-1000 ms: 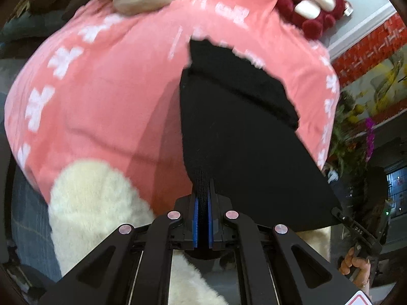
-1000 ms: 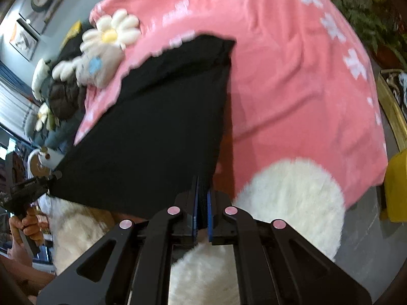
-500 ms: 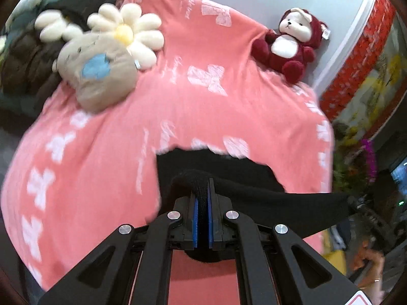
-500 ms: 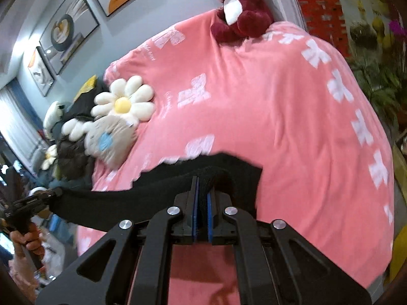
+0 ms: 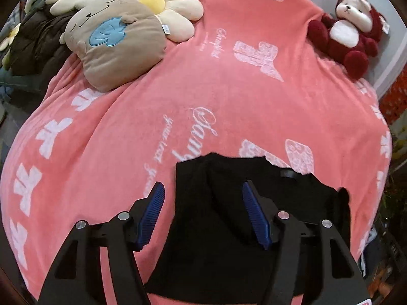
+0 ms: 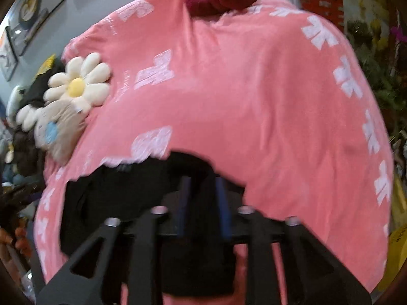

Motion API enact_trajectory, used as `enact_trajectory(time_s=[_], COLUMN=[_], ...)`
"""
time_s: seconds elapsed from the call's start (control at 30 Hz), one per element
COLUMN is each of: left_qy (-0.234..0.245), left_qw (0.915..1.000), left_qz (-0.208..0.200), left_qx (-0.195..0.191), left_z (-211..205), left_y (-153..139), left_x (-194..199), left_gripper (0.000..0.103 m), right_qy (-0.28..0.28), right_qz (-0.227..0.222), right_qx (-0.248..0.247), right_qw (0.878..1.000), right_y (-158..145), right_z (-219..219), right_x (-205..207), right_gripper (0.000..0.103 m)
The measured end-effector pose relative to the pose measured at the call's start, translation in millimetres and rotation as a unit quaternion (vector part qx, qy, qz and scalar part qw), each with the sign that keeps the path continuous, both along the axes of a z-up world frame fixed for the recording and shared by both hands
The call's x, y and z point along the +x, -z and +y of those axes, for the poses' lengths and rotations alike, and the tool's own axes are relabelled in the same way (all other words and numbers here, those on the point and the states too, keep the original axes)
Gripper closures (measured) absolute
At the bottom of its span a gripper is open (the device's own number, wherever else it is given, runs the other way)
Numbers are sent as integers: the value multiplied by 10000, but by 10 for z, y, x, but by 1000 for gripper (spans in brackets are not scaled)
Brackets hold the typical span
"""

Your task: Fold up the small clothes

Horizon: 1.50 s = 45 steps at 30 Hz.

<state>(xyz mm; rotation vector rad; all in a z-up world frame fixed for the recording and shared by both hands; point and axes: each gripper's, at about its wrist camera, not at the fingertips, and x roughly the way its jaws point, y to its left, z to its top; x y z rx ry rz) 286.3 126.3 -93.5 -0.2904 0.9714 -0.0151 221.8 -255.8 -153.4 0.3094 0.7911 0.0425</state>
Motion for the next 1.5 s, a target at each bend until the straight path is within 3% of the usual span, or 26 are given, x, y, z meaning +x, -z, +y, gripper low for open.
enact_trajectory(time_s=[0.1, 0.2, 0.3, 0.47, 0.53, 0.57, 0.6, 0.63, 0.7, 0.77, 0.8, 0.9, 0.97, 1.07, 1.1, 1.13, 1.17, 1.2, 1.27, 1.37, 1.4, 1.5], left_qy=[422, 664, 529, 303, 231, 243, 318, 298, 72, -322, -529, -778, -650, -198, 167, 401, 589, 717, 1069, 1753, 1986, 2294], left_qw=[9988, 9971, 9979, 9972, 9948, 9942, 9937, 9931, 9917, 9930, 9926, 9912, 9928, 9981, 9985, 9978, 9962, 9943, 9875, 9709, 9629, 9503], left_qz=[202, 358, 386, 655, 943, 1011, 1058, 1103, 1261, 1123, 1060, 1015, 946, 587, 507, 486, 448, 384, 341, 550, 475, 278], left_qx=[110, 25, -21, 174, 298, 272, 200, 263, 261, -188, -265, -335, -355, 11, 106, 214, 453, 685, 1107, 1534, 1764, 2085], left_z=[-130, -333, -391, -459, -456, -451, -450, -447, -371, -158, -61, 108, 108, -63, -175, -241, -317, -380, -515, -736, -842, -1025], left_y=[101, 150, 143, 289, 490, 563, 658, 699, 766, 761, 760, 794, 746, 538, 477, 456, 439, 423, 473, 618, 626, 634], left_x=[-128, -100, 35, 533, 725, 777, 842, 880, 959, 1030, 1066, 1197, 1230, 1213, 1203, 1205, 1193, 1182, 1223, 1342, 1353, 1333], left_gripper=[39, 37, 20, 19, 20, 21, 36, 66, 80, 82, 82, 82, 82, 79, 65, 37, 26, 22, 23, 37, 41, 46], right_qy=[-456, -308, 52, 95, 7, -162, -253, -293, 130, 633, 996, 1199, 1176, 870, 720, 642, 557, 546, 575, 569, 506, 425], right_qz=[222, 177, 146, 361, 563, 655, 721, 875, 669, 475, 470, 703, 597, 402, 409, 445, 454, 454, 576, 759, 807, 1069], right_qx=[-229, -325, -369, -709, -914, -996, -1007, -942, -681, -412, -286, -249, -292, -557, -631, -720, -780, -791, -724, -587, -633, -766], right_qw=[9984, 9988, 9992, 9968, 9942, 9927, 9920, 9913, 9954, 9960, 9935, 9900, 9908, 9938, 9946, 9943, 9944, 9943, 9941, 9938, 9934, 9904], right_y=[168, 196, 131, 200, 323, 407, 458, 518, 461, 412, 445, 569, 545, 479, 483, 489, 500, 513, 542, 610, 626, 748], right_z=[225, 274, 183, 185, 266, 338, 369, 374, 197, -30, -197, -352, -343, -196, -145, -112, -88, -91, -103, -85, -53, 34], right_x=[-23, 132, 351, 846, 1026, 1116, 1160, 1219, 1239, 1234, 1237, 1234, 1125, 953, 938, 947, 984, 1023, 1109, 1217, 1245, 1327], right_gripper=[73, 73, 67, 44, 44, 52, 68, 103, 102, 102, 102, 99, 97, 92, 86, 69, 57, 56, 56, 57, 57, 63])
